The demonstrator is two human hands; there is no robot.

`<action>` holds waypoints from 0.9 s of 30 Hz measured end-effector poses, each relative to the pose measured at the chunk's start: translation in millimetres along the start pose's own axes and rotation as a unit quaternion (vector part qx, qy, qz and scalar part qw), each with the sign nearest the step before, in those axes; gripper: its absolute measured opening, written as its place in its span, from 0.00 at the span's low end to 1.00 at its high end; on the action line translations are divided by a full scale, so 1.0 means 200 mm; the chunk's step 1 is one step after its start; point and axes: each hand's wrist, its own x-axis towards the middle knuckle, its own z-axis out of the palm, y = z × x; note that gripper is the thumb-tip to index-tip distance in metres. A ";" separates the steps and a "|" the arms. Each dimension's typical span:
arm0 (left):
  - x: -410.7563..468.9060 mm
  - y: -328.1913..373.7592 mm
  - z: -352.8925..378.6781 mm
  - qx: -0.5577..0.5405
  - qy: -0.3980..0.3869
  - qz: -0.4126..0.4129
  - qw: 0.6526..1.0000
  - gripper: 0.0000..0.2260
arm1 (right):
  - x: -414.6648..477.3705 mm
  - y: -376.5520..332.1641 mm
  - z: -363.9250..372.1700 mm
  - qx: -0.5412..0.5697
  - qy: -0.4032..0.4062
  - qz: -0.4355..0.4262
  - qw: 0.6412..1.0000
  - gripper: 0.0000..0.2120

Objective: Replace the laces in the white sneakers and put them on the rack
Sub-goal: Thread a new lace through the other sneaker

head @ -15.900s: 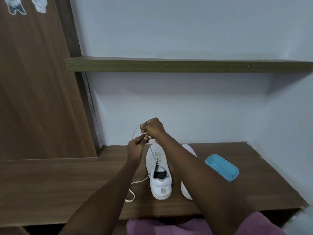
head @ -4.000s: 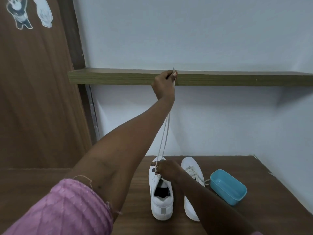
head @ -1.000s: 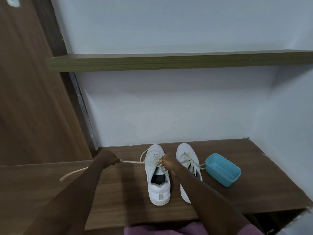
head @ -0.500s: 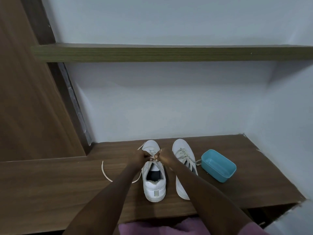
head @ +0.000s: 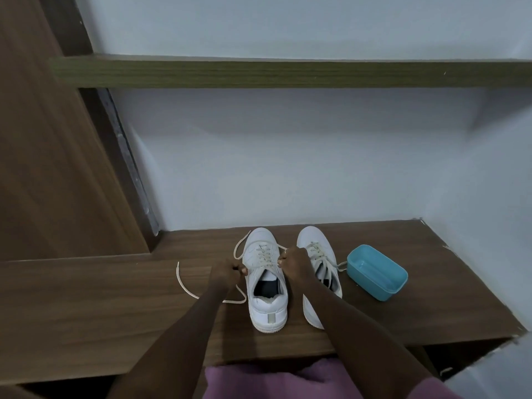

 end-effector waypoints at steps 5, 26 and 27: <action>0.00 -0.05 0.04 -0.007 0.019 -0.018 1.000 0.06 | 0.01 0.02 0.06 0.004 0.012 0.020 1.000 0.19; 0.04 0.07 -0.10 -0.405 0.019 -0.086 0.910 0.26 | -0.06 0.05 -0.18 -0.117 -0.024 -0.063 0.991 0.05; 0.04 0.10 -0.12 -0.461 0.016 -0.092 0.882 0.26 | -0.06 0.05 -0.19 -0.117 -0.033 -0.061 0.991 0.04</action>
